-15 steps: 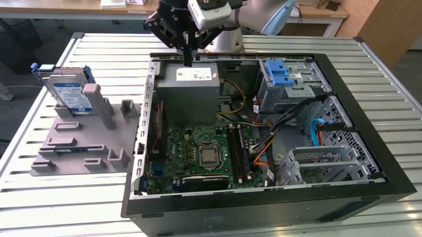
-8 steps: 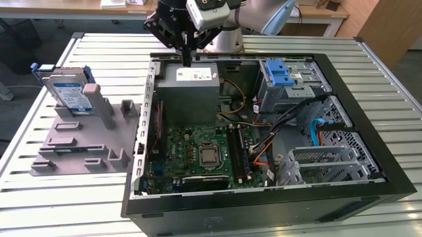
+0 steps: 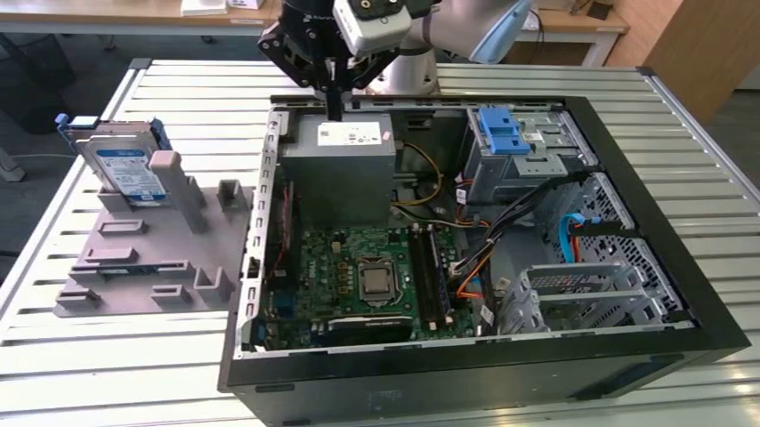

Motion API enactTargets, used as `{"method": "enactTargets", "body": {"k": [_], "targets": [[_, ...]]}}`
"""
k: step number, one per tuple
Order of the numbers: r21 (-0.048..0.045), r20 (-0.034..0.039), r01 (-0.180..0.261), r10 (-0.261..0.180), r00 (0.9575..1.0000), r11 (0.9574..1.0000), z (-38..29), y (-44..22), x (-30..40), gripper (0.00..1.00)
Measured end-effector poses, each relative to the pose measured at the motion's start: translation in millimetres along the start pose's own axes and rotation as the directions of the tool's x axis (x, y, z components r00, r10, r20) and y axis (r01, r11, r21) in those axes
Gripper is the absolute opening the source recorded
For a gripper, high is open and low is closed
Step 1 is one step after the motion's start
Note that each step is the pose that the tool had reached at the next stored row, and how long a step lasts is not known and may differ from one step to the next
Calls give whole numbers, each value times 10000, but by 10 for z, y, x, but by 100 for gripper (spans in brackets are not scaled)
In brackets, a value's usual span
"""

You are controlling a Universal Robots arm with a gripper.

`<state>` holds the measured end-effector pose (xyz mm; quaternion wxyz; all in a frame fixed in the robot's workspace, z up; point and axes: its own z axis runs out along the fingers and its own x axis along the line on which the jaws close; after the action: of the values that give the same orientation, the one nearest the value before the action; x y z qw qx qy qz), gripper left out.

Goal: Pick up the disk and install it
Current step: 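Reach for the disk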

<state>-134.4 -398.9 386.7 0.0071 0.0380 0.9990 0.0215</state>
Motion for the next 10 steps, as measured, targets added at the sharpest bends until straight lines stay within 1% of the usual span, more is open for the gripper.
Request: {"method": "enactTargets", "body": {"k": [10], "targets": [[2, -21, -2, 2, 10000, 10000, 12, -2, 18, 11]]}}
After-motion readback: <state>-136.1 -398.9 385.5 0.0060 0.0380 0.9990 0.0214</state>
